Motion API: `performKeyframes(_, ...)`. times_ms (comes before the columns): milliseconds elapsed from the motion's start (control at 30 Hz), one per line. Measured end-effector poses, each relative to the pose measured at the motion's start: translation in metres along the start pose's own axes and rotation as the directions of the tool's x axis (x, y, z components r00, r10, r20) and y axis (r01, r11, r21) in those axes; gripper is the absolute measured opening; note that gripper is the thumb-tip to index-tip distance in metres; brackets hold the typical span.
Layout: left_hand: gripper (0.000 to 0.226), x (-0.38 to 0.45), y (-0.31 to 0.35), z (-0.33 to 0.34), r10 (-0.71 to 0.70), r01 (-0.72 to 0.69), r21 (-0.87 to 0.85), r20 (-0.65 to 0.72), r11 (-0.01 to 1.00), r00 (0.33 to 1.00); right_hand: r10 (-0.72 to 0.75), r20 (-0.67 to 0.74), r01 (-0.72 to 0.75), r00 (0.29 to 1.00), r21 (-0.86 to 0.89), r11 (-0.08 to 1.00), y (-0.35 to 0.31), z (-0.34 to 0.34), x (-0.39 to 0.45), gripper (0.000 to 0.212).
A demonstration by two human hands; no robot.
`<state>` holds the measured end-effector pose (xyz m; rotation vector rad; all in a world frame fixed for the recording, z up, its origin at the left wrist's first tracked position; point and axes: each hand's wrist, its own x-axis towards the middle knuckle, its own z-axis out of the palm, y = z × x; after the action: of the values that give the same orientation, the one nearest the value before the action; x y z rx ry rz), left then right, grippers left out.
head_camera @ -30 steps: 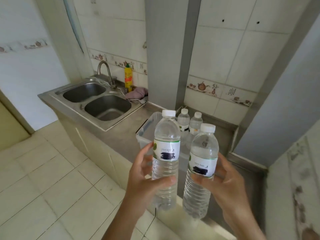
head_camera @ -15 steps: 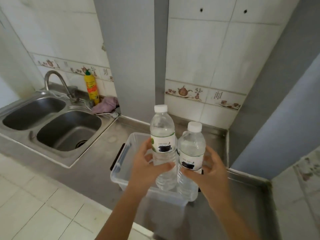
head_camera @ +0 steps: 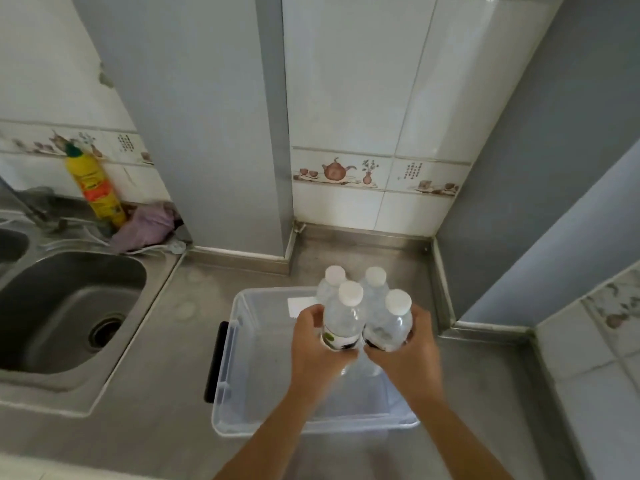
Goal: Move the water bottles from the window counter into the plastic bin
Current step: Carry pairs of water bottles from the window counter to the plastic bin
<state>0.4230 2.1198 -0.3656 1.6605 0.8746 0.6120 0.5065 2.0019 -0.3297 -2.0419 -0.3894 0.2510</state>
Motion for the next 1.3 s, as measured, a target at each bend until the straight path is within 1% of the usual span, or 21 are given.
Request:
performKeyframes(67,0.075,0.000,-0.010,0.003,0.007,-0.007,-0.002,-0.012,1.000,1.000,0.013,-0.018,-0.014,1.000,-0.065,0.998,0.005,0.003,-0.002,0.076)
performKeyframes(167,0.078,0.000,-0.021,0.006,0.016,-0.016,-0.011,-0.014,1.000,1.000,-0.028,-0.054,0.020,0.998,-0.149,0.989,0.012,0.008,-0.002,0.077)
performKeyframes(300,0.088,0.003,-0.034,0.010,0.092,-0.094,0.039,0.043,0.995,0.995,-0.061,-0.076,0.040,0.995,-0.255,0.966,0.020,0.011,-0.003,0.083)
performKeyframes(367,0.091,0.005,-0.039,0.012,0.085,-0.092,0.069,0.098,0.993,0.992,-0.095,-0.073,0.060,0.993,-0.381,0.923,0.021,0.013,-0.001,0.087)
performKeyframes(433,0.091,0.007,-0.044,0.011,0.068,-0.080,0.095,0.126,0.992,0.990,-0.129,-0.038,0.094,0.991,-0.486,0.869,0.020,0.014,0.002,0.090)
performKeyframes(533,0.095,0.007,-0.045,0.008,0.058,-0.071,0.100,0.130,0.992,0.990,-0.146,0.025,0.135,0.989,-0.564,0.815,0.017,0.012,0.003,0.093)
performKeyframes(600,0.096,0.004,-0.039,0.005,0.058,-0.065,0.071,0.096,0.995,0.994,-0.193,0.057,0.185,0.979,-0.636,0.749,0.020,0.009,0.003,0.098)
performKeyframes(633,0.096,0.002,-0.035,0.004,0.057,-0.061,0.049,0.077,0.997,0.995,-0.204,0.075,0.202,0.976,-0.658,0.726,0.022,0.007,0.003,0.099)
performKeyframes(700,0.098,-0.003,-0.027,0.001,0.063,-0.064,0.016,0.072,0.998,0.995,-0.224,0.095,0.230,0.970,-0.655,0.720,0.022,0.004,0.002,0.093)
performKeyframes(800,0.096,-0.011,-0.018,-0.009,0.107,-0.110,0.014,0.137,0.994,0.985,-0.271,0.084,0.261,0.959,-0.636,0.726,0.022,-0.002,-0.004,0.085)
performKeyframes(867,0.088,-0.013,-0.011,-0.017,0.167,-0.180,0.062,0.171,0.982,0.971,-0.288,0.073,0.267,0.955,-0.639,0.721,0.016,-0.006,-0.011,0.084)
performKeyframes(933,0.075,-0.016,-0.002,-0.025,0.307,-0.336,0.174,0.175,0.926,0.935,-0.303,0.046,0.257,0.952,-0.659,0.707,0.009,-0.011,-0.021,0.079)
performKeyframes(967,0.069,-0.016,0.002,-0.029,0.396,-0.431,0.253,0.179,0.866,0.901,-0.315,0.026,0.248,0.949,-0.679,0.691,0.005,-0.015,-0.027,0.077)
performKeyframes(1033,0.062,-0.020,0.013,-0.035,0.542,-0.590,0.422,0.241,0.689,0.805,-0.324,-0.003,0.223,0.946,-0.717,0.660,0.000,-0.022,-0.041,0.075)
performKeyframes(1100,0.062,-0.027,0.024,-0.039,0.612,-0.684,0.502,0.333,0.529,0.718,-0.314,-0.042,0.185,0.949,-0.732,0.656,-0.005,-0.031,-0.058,0.070)
performKeyframes(1133,0.064,-0.031,0.030,-0.039,0.626,-0.713,0.513,0.370,0.479,0.687,-0.320,-0.076,0.164,0.944,-0.734,0.659,-0.006,-0.036,-0.067,0.065)
performKeyframes(1200,0.065,-0.041,0.042,-0.037,0.650,-0.765,0.497,0.429,0.409,0.627,-0.331,-0.159,0.116,0.930,-0.729,0.675,-0.008,-0.047,-0.084,0.055)
performKeyframes(1300,0.061,-0.059,0.057,-0.030,0.693,-0.842,0.413,0.492,0.347,0.527,-0.331,-0.280,0.036,0.901,-0.713,0.700,-0.007,-0.068,-0.116,0.056)
